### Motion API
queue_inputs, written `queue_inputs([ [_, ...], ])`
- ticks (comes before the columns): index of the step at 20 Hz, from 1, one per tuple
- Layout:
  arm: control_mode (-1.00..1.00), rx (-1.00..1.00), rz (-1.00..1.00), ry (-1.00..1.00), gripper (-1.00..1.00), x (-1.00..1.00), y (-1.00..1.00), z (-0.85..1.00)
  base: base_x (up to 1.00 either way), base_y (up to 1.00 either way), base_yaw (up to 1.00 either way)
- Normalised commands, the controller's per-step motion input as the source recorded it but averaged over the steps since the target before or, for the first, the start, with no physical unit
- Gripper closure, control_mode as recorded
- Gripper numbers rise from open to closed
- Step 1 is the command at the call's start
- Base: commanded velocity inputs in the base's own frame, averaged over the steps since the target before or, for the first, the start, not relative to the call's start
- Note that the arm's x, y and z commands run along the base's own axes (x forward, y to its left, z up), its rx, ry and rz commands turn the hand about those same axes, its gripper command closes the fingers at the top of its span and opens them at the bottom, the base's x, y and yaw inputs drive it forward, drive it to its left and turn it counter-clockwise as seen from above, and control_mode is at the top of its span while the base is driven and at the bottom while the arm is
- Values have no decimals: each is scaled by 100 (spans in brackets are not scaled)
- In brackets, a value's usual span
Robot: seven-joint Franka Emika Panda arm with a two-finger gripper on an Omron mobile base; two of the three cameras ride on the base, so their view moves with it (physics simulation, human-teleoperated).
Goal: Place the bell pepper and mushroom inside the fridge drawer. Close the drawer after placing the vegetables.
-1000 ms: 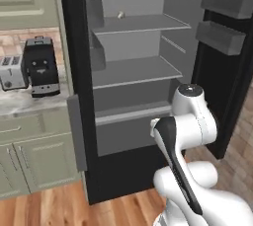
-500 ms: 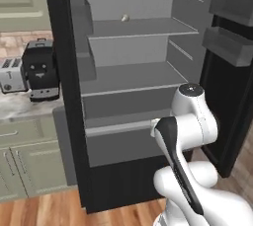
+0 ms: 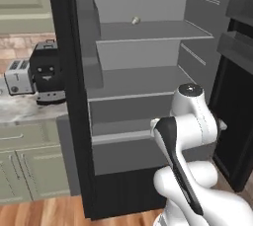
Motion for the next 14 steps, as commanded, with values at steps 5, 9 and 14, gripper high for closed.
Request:
queue_inputs([
  [5,100,0,0,0,100,0,0,0,46,-25,11],
  [9,100,0,0,0,100,0,0,0,34,-32,6],
  [14,100,0,0,0,100,0,0,0,27,-30,5],
])
